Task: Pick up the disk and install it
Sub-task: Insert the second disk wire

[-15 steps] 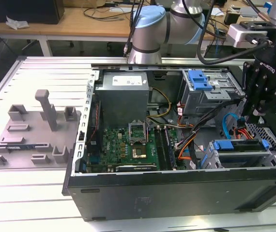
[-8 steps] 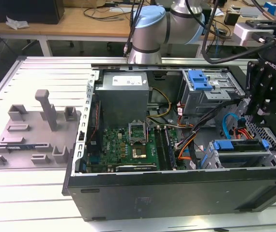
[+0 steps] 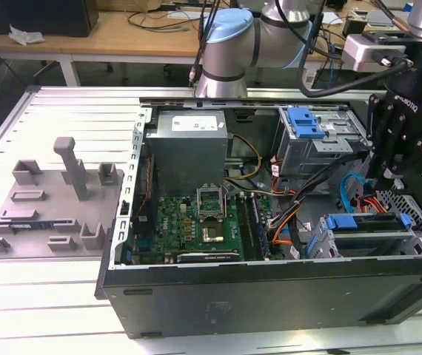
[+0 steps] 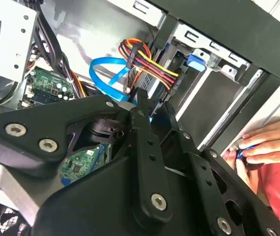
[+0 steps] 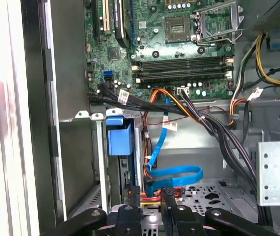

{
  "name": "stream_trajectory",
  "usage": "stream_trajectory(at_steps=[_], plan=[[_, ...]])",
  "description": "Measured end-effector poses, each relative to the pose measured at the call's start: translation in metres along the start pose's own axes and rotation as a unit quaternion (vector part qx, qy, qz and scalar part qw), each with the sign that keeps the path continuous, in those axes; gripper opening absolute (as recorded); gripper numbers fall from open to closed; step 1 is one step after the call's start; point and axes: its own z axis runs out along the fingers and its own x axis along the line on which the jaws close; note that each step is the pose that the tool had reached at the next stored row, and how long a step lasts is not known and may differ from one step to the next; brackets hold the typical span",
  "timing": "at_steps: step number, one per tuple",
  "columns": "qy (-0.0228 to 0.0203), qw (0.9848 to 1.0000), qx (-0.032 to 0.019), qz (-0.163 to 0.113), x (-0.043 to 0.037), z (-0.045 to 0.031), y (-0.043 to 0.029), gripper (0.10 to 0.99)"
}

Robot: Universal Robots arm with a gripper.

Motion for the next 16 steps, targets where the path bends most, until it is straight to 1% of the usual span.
stream_trajectory(at_steps=[16], plan=[[0.0002, 1.0, -0.0006, 0.005, 0.0025, 0.0052, 0.0047, 0.306]])
